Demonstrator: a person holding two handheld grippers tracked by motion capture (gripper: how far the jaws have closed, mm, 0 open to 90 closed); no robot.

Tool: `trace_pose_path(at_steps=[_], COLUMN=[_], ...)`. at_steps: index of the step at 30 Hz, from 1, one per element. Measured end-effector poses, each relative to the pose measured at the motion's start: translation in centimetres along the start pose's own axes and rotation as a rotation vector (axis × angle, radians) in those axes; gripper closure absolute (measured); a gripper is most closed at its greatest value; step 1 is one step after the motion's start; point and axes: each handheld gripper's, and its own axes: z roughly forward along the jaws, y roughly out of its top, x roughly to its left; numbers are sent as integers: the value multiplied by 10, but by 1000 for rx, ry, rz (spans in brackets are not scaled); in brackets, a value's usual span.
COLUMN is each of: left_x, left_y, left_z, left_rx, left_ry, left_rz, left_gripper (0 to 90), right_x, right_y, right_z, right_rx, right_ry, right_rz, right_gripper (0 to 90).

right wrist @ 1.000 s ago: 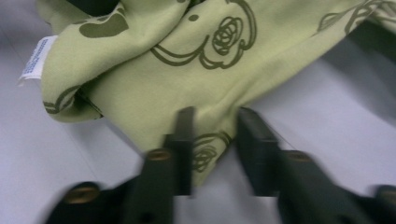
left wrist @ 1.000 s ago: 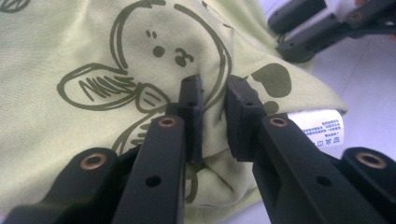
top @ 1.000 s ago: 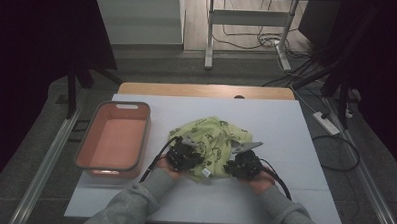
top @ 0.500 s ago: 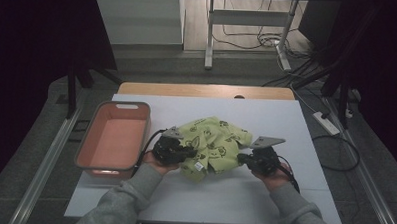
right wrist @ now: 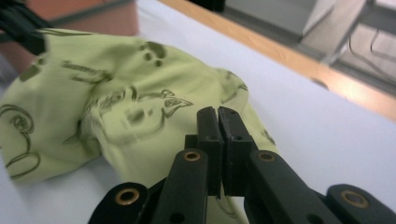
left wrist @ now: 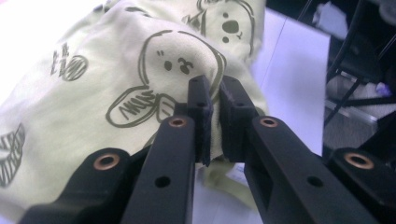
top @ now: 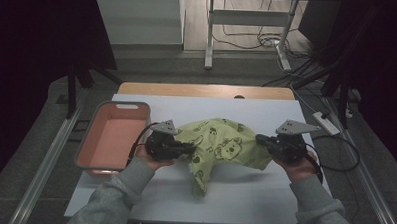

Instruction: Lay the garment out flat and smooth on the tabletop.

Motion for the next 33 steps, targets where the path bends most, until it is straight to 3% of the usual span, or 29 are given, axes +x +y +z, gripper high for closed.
trace_pose_path(at_steps=[7, 11, 14, 20, 29, 33], left_x=[12, 15, 17, 16, 14, 13], left_y=[-13, -16, -18, -25, -34, -35], left_z=[-6, -14, -3, 20, 37, 38], left_rx=[40, 34, 76, 158, 224, 219], left_ry=[39, 62, 72, 65, 71, 81], left_rz=[-56, -59, -70, -67, -71, -71], left_gripper=[849, 849, 846, 844, 841, 825], right_x=[-21, -25, -24, -26, -25, -24], right_y=[-30, -35, -37, -55, -70, -71], right_z=[10, 3, 8, 32, 50, 51], right_rx=[79, 72, 98, 198, 256, 258], right_ry=[-44, -42, -60, -63, -65, -63], right_rz=[74, 89, 71, 84, 84, 80], right_gripper=[883, 883, 883, 882, 876, 866])
